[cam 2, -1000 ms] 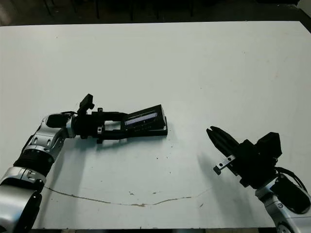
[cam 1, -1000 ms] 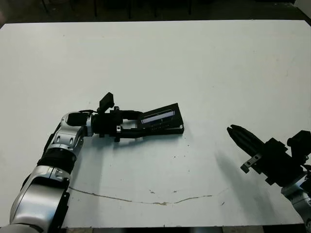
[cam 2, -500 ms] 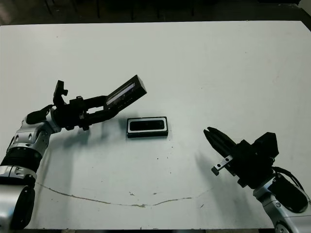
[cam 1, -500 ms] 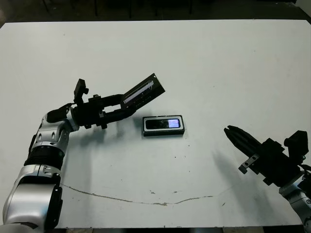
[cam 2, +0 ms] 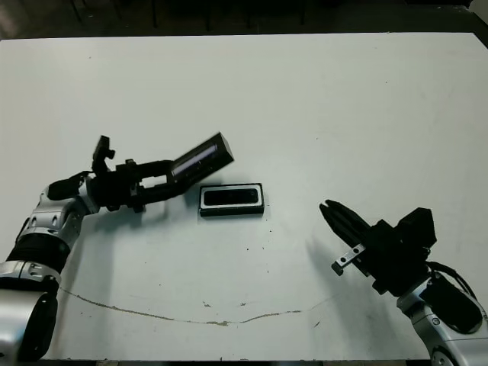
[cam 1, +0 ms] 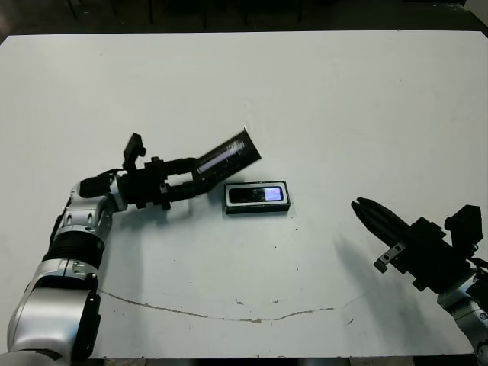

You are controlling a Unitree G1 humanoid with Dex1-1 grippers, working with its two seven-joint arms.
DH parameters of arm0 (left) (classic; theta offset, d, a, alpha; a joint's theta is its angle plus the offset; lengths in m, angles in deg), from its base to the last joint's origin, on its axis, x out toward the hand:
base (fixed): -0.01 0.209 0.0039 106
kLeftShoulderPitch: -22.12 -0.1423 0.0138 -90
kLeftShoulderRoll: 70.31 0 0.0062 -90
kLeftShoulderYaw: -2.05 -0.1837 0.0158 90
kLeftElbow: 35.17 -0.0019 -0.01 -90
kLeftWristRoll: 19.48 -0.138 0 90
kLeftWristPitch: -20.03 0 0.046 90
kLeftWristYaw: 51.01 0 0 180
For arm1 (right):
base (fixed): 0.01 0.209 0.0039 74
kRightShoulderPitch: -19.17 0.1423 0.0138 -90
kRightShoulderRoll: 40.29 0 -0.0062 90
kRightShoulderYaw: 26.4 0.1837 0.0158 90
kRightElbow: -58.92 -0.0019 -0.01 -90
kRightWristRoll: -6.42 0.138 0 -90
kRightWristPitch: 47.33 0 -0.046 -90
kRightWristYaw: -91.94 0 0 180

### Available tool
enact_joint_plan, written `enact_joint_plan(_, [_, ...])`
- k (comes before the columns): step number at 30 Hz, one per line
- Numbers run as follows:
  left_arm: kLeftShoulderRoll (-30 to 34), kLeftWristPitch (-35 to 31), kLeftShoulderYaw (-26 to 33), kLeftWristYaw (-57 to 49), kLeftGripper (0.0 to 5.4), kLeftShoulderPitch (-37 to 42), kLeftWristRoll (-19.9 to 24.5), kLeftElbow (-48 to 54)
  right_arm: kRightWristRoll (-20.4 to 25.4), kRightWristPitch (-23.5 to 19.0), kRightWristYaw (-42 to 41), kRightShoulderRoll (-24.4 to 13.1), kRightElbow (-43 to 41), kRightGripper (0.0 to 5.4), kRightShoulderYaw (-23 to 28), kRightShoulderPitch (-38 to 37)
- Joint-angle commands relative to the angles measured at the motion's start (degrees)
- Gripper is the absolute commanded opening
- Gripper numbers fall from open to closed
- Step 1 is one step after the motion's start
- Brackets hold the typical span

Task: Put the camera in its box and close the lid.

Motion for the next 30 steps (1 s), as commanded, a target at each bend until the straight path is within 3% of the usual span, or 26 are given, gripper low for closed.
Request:
enact_joint_plan(1, [0.61,1.87,-1.56,-1.83,2.60,-2.15,-2.75,1.17,-0.91,-0.36,0.22,-0.56,0.52,0.00,0.07,-0.94])
enact_joint_plan(8, [1.65,0.91,-4.76,-2.56,2.60,-3.83,-5.19,4.10,-0.42,-0.69,0.21,-0.27,0.44,0.00,0.17,-0.86])
enact_joint_plan(18, [2.78,-2.54,-6.97,1.91,2.60,-5.61,-4.07,5.56,-0.06,0.68,-0.72,-0.01,1.05,0.00,0.21,-1.03])
enact_joint_plan(22, [3.83,-2.76,-7.59,2.58,2.60,-5.59,-4.39,5.92,-2.31,1.42,-0.37,-0.81,1.12,0.00,-0.26,-1.08])
enact_joint_plan(30, [3.77,-4.39,-8.87,3.73,2.60,-4.15,-4.43,4.17,-0.60,0.94,-0.86,-0.36,0.88,0.00,0.24,-1.06])
